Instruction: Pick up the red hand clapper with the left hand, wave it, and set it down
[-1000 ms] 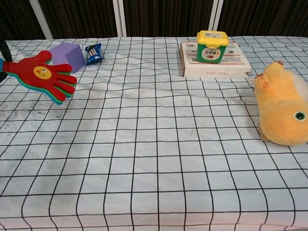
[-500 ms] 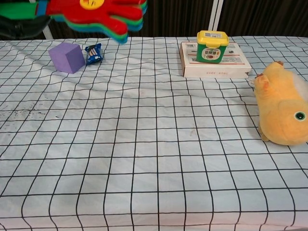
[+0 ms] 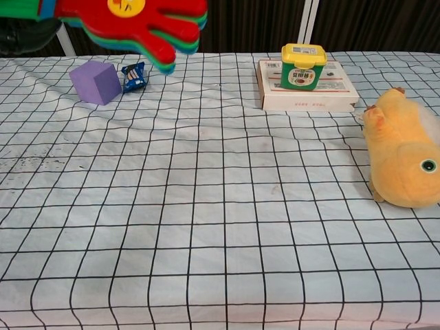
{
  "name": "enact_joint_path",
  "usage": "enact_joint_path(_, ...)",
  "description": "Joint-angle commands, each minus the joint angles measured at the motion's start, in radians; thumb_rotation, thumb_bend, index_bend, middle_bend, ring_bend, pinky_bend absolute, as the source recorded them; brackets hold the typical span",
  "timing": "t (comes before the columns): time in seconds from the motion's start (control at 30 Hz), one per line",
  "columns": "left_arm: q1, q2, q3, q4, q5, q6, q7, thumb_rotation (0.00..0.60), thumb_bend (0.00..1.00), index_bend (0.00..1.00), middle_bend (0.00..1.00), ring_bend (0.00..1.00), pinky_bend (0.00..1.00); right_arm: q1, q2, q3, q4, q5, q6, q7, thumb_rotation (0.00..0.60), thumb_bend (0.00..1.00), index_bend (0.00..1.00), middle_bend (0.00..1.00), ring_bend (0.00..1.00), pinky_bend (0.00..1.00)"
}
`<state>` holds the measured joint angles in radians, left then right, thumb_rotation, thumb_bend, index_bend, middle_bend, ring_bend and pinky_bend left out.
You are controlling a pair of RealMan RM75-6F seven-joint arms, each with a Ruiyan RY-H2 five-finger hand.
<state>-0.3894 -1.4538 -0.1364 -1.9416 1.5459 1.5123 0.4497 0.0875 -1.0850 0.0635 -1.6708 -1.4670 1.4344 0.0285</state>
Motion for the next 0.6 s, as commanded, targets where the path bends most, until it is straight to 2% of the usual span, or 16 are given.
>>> enact_joint_path(0.03, 0.029, 0.01, -0.062, -0.128, -0.403, 0.04, 0.615, 0.6, 0.53, 0.72, 0.67, 0.53, 0.64, 0.0, 0.0, 0.0, -0.001, 0.001, 0.0, 0.0, 0.6, 0.22, 0.0, 0.0, 0.0, 0.15)
enact_joint_path(0.07, 0.024, 0.002, -0.068, -0.141, -0.44, 0.063, 0.693, 0.6, 0.53, 0.72, 0.67, 0.53, 0.65, 0.0, 0.001, 0.0, -0.001, 0.001, 0.0, 0.0, 0.6, 0.22, 0.0, 0.0, 0.0, 0.15)
enact_joint_path(0.17, 0.01, -0.028, -0.08, -0.164, -0.494, 0.113, 0.802, 0.6, 0.53, 0.72, 0.67, 0.53, 0.65, -0.001, 0.001, 0.0, -0.002, 0.001, 0.0, -0.001, 0.6, 0.22, 0.0, 0.0, 0.0, 0.15)
enact_joint_path(0.3, 0.001, -0.051, -0.08, -0.17, -0.478, 0.125, 0.788, 0.6, 0.53, 0.73, 0.67, 0.53, 0.65, -0.001, 0.001, 0.0, -0.002, 0.002, 0.0, 0.0, 0.6, 0.22, 0.0, 0.0, 0.0, 0.15)
enact_joint_path(0.4, 0.0, -0.058, -0.076, -0.178, -0.419, 0.097, 0.661, 0.6, 0.53, 0.73, 0.68, 0.53, 0.65, -0.001, 0.001, 0.001, -0.002, 0.002, -0.001, 0.001, 0.6, 0.22, 0.0, 0.0, 0.0, 0.15)
enact_joint_path(0.5, -0.001, -0.045, -0.07, -0.191, -0.329, 0.03, 0.436, 0.6, 0.53, 0.73, 0.68, 0.53, 0.65, -0.001, 0.002, 0.001, -0.003, 0.002, -0.001, 0.001, 0.6, 0.22, 0.0, 0.0, 0.0, 0.15)
enact_joint_path(0.6, 0.0, -0.023, -0.047, -0.179, -0.172, -0.043, 0.084, 0.6, 0.53, 0.73, 0.68, 0.53, 0.65, -0.001, 0.001, 0.0, -0.003, 0.001, -0.001, -0.001, 0.6, 0.22, 0.0, 0.0, 0.0, 0.15)
